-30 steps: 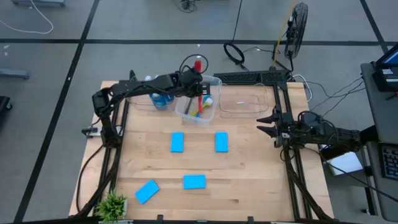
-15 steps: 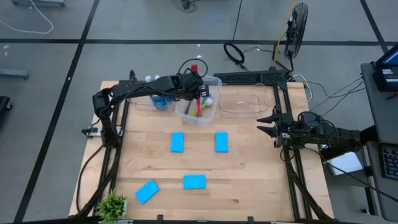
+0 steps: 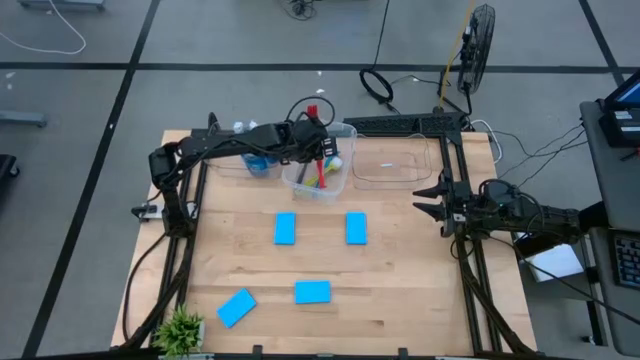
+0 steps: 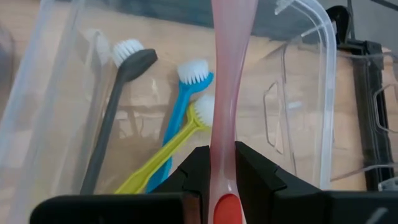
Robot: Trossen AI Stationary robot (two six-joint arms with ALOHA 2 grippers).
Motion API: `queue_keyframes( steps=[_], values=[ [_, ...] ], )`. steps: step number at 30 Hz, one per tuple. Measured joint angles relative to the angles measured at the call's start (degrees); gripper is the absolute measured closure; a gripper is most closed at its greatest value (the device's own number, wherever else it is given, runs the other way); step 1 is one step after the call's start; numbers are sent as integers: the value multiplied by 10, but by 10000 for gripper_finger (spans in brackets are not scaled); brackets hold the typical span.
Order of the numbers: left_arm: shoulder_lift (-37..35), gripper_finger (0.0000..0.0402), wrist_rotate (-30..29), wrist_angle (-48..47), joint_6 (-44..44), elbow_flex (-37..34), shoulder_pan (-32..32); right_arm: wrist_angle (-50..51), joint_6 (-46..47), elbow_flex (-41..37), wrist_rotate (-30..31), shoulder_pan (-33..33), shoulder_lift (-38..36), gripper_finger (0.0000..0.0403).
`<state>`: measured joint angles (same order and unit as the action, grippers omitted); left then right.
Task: Pick & Place Kitchen Sink Supplies
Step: Put the red dish brush into the transparent container, then put the blue sponge into the right transparent bin
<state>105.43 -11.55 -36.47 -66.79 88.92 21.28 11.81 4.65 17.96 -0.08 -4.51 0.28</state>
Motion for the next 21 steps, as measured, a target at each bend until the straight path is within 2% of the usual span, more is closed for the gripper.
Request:
queue_keyframes(
  steps=[21],
  values=[
    [0,315,0,1,-10,0,-3,0,0,0,0,0,0,273]
  ],
)
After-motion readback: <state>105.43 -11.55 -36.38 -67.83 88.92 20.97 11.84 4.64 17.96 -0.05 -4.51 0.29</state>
